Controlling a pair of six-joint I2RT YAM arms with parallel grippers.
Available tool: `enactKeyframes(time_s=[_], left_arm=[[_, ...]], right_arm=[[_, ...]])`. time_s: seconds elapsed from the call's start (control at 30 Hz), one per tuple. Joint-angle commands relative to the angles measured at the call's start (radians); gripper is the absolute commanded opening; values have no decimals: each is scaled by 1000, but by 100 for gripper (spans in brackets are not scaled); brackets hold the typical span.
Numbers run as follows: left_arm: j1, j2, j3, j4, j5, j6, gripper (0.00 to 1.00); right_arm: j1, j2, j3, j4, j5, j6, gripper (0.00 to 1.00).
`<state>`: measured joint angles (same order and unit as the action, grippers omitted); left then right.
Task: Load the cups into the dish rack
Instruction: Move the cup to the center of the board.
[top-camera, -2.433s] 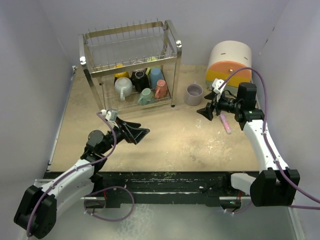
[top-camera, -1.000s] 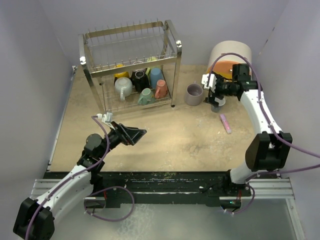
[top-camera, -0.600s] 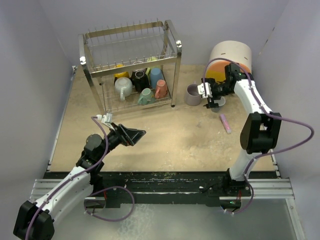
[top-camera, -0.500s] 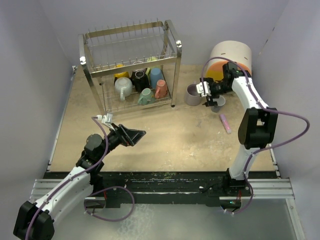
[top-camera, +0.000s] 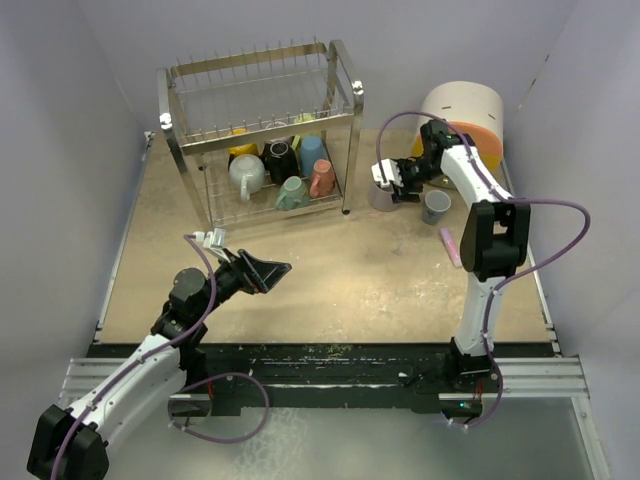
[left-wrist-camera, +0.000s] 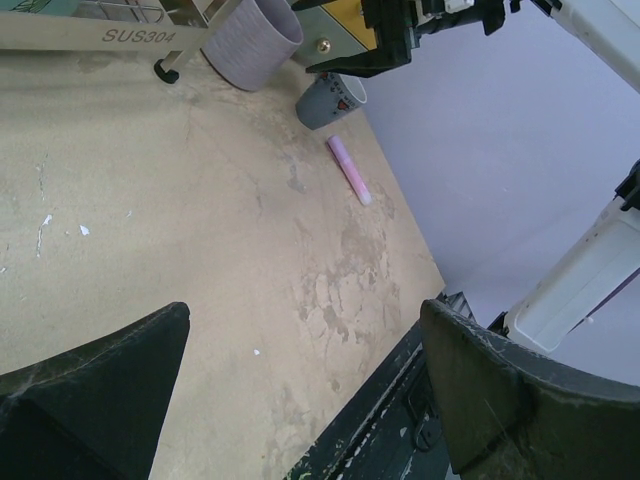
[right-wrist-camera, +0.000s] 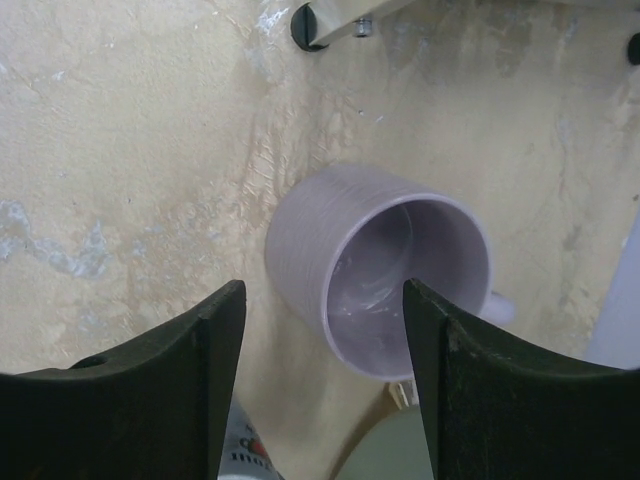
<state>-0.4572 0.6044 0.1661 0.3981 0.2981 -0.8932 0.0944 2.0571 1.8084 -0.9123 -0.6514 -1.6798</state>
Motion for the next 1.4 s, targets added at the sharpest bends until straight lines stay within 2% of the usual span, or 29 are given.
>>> enactKeyframes(time_s=[0.0,0.47,0.63,0.77,0.93,1.17,1.37], left_arm=[[6,-20,28,10,-14,31,99],[7,-24,33,-4,-13,33,99],[8,-17,37,5,-8,31,99],[7,-15,41,9,5,32,99],[7,-13,23,77,56,35,99],[6,14,-30,300,156,27,99],[6,59,-47,451,239,18,98]], right_arm=[[11,31,43,13,70,83,64],[29,106,-2,42,111,148,42],[32,105,-15,34,95,160,23],[32,96,-21,-20,57,147,1],[32,19,-75,-23,-10,139,0],[39,-145,-144,-118,-193,125,0],[41,-308,-300,-355,-323,-185,0]])
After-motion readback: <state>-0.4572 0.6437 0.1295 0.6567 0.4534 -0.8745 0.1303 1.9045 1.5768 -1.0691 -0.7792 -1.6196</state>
